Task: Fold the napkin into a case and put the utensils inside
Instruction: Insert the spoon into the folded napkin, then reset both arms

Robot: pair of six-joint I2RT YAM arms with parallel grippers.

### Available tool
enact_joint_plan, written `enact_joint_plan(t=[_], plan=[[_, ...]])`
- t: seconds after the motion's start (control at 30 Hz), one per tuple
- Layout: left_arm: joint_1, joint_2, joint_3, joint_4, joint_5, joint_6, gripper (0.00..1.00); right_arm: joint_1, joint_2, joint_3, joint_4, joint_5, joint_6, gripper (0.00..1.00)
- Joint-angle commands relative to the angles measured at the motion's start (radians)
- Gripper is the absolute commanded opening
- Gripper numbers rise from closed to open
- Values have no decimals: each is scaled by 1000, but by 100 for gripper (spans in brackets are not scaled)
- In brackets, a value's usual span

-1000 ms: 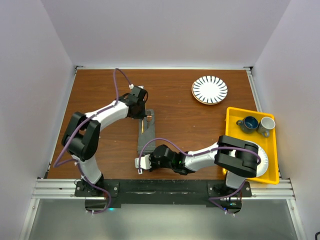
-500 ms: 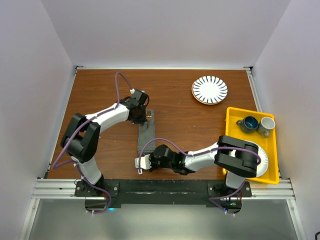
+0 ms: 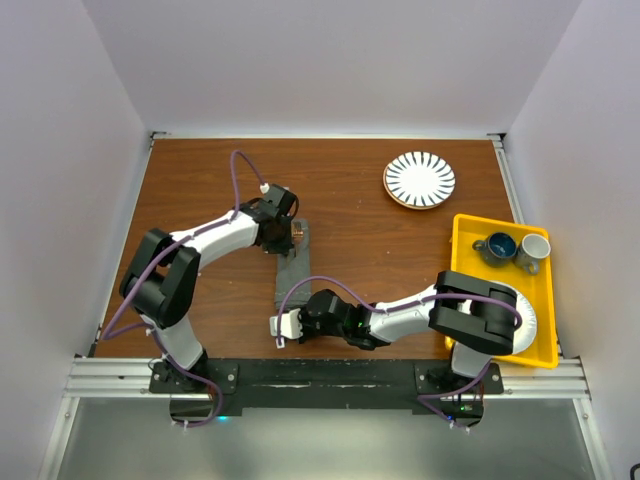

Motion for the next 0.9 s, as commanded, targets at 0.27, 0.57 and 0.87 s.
enact_joint_plan(t=[0.27, 0.57, 0.87], plan=[[-9, -40, 25, -18, -33, -22, 29, -1, -6, -2, 8, 8, 10, 29], [-11, -105, 94, 31, -57, 22, 38, -4, -35, -6, 3, -2, 10, 30], [76, -154, 160, 69, -89, 93, 55, -2, -98, 13, -70, -99, 31, 42]])
